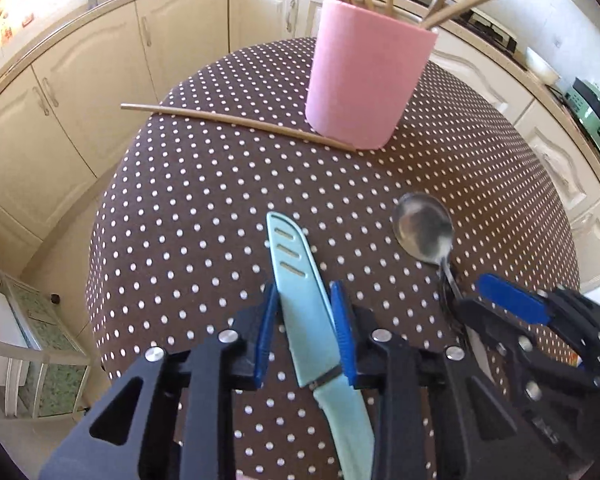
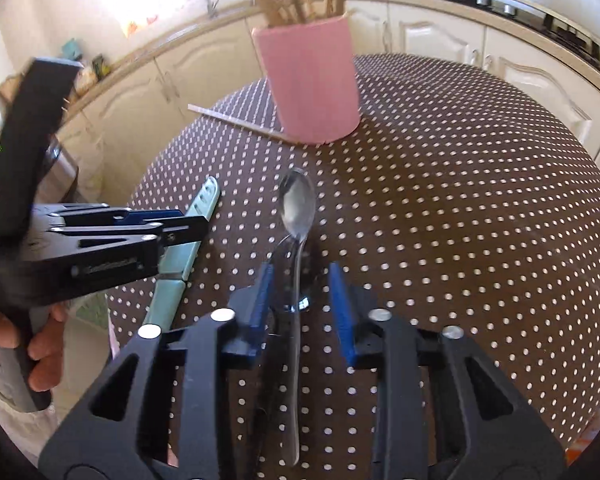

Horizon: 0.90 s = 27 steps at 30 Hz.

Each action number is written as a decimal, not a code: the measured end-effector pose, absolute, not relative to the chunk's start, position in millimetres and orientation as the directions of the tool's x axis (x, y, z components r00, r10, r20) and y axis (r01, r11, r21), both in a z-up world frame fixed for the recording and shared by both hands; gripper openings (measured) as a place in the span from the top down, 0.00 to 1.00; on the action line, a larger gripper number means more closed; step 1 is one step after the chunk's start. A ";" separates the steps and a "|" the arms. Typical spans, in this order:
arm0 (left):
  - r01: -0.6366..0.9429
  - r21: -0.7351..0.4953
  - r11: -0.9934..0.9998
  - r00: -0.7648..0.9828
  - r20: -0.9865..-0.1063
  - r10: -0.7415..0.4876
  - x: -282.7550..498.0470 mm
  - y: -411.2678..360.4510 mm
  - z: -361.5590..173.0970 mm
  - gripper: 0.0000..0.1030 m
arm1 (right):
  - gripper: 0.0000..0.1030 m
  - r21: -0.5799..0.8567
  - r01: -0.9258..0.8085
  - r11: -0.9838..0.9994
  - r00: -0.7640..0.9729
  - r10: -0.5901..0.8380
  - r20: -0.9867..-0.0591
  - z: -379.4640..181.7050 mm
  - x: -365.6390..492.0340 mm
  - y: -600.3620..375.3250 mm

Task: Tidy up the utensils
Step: 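Bring the left tool around the light blue knife while the right tool grasps the silver spoon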

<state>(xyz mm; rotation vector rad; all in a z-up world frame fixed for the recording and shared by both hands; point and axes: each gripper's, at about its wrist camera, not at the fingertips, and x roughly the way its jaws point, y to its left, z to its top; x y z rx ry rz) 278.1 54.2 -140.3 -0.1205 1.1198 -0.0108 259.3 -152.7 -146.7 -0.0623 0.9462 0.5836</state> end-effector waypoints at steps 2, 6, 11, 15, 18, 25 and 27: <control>-0.051 -0.107 0.993 0.425 -0.902 -0.075 276.9 55.1 -141.1 0.70 | 0.85 0.188 -0.499 0.846 0.425 0.428 -0.798 -150.5 261.7 -148.5; -0.048 -0.123 0.991 0.414 -0.906 -0.092 277.6 56.0 -142.2 0.64 | 0.94 0.189 -0.507 0.841 0.403 0.426 -0.810 -155.8 266.4 -141.5; -0.048 -0.121 0.992 0.406 -0.909 -0.091 277.2 48.4 -144.4 0.57 | 0.96 0.182 -0.507 0.842 0.405 0.419 -0.812 -154.9 272.0 -143.7; -0.038 -0.104 0.994 0.405 -0.911 -0.079 279.1 43.5 -146.3 0.54 | 0.96 0.175 -0.489 0.854 0.433 0.412 -0.801 -147.0 278.7 -154.4; -0.041 -0.102 0.994 0.403 -0.912 -0.077 280.4 43.2 -146.3 0.54 | 0.96 0.158 -0.472 0.867 0.461 0.396 -0.794 -139.4 284.0 -163.6; -0.047 -0.106 0.993 0.400 -0.913 -0.078 282.0 43.1 -146.5 0.52 | 0.95 0.178 -0.504 0.845 0.397 0.409 -0.821 -139.1 287.7 -167.3; -0.045 -0.104 0.994 0.400 -0.913 -0.077 281.9 42.7 -146.7 0.51 | 0.95 0.171 -0.511 0.843 0.395 0.407 -0.824 -141.4 283.4 -163.0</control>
